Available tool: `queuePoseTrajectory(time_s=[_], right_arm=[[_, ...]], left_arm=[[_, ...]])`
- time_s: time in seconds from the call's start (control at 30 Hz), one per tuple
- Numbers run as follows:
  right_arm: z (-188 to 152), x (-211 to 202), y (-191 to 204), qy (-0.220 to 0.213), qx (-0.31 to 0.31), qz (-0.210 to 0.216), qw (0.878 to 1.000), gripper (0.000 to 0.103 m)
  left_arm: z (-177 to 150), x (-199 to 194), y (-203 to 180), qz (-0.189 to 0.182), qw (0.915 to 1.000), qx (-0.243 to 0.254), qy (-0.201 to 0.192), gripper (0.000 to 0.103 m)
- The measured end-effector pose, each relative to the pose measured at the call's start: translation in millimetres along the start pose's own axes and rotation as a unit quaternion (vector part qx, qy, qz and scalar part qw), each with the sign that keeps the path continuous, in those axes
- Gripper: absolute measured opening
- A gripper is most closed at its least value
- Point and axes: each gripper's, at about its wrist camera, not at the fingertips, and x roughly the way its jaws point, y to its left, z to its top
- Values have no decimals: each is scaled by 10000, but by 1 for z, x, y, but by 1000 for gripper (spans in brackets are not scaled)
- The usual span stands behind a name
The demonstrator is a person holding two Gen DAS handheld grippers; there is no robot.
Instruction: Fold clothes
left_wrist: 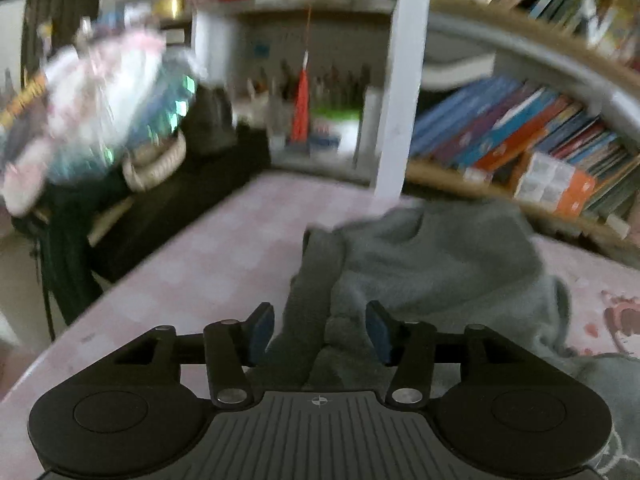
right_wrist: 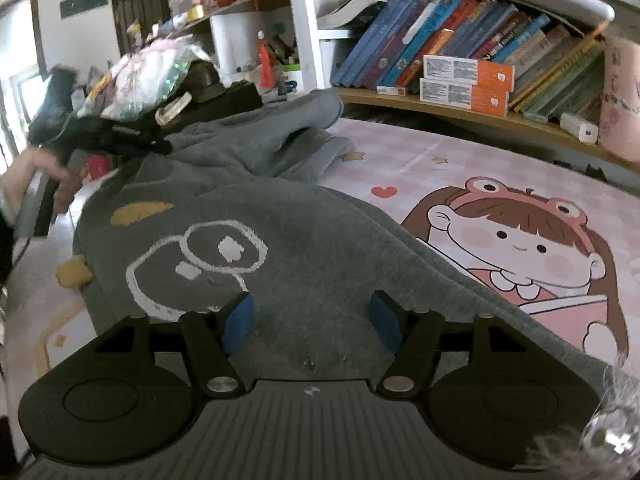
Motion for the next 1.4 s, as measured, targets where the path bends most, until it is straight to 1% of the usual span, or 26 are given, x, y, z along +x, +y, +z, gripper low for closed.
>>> queuePoseTrajectory(time_s=[0.07,0.1,0.13,0.17,0.2,0.33,0.43,0.53,0.6,0.73,0.8,0.87,0.9,0.93,0.97,1.0,1.13,1.23,1.3,1.4], right_arm=[[4,-1,-10,-57,416,184,9989,62],[8,-1,-17,-92,718,299,9969,62],[13,-1,-25,-129,1051,421,9935,62],[18,0,-31,-166,1320,479,9900,62],[25,3,-33,-197,1458,456,9881,61],[64,27,-39,-202,1720,192,9847,56],[95,55,-44,-133,1974,247,9799,55],[123,93,-47,46,2214,191,9750,52],[136,119,-47,223,2299,115,9729,50],[146,162,-39,571,2281,-189,9718,49],[146,176,-37,664,2316,-229,9703,48],[146,185,-36,637,2481,-43,9666,43],[146,189,-35,645,2599,66,9635,38],[145,191,-33,674,2650,150,9618,27],[145,186,-30,557,2624,141,9632,19],[147,177,-27,382,2580,101,9653,10],[153,143,-14,-318,2397,-60,9703,7],[157,117,-4,-842,2250,-180,9705,6],[167,89,9,-1409,1912,-358,9707,6],[179,55,40,-2257,1193,-566,9652,6]], left_arm=[[-6,-12,-3,-429,9990,21,-136,51],[-10,-15,-6,-643,9979,30,-113,51],[-12,-14,-8,-758,9971,37,-50,51],[-14,-14,-10,-873,9962,44,13,50],[-16,-13,-11,-986,9951,50,75,50],[-17,5,-14,-1116,9934,-190,169,50],[-15,13,-12,-1275,9907,-459,116,50],[-18,19,-3,-1499,9854,-801,107,50],[-24,22,4,-1597,9820,-1005,128,50],[-28,26,10,-1673,9786,-1186,136,49],[-30,29,9,-1677,9796,-1096,182,52],[-31,32,5,-1594,9824,-927,286,54],[-30,31,3,-1617,9825,-880,274,60],[-30,31,3,-1660,9821,-847,275,64],[-30,31,2,-1677,9820,-826,282,67],[-30,31,1,-1694,9818,-806,289,68],[-30,31,1,-1720,9813,-811,290,68],[-30,31,1,-1767,9805,-807,289,68],[-29,32,1,-1798,9800,-805,289,68],[-29,32,0,-1811,9800,-774,299,68]])
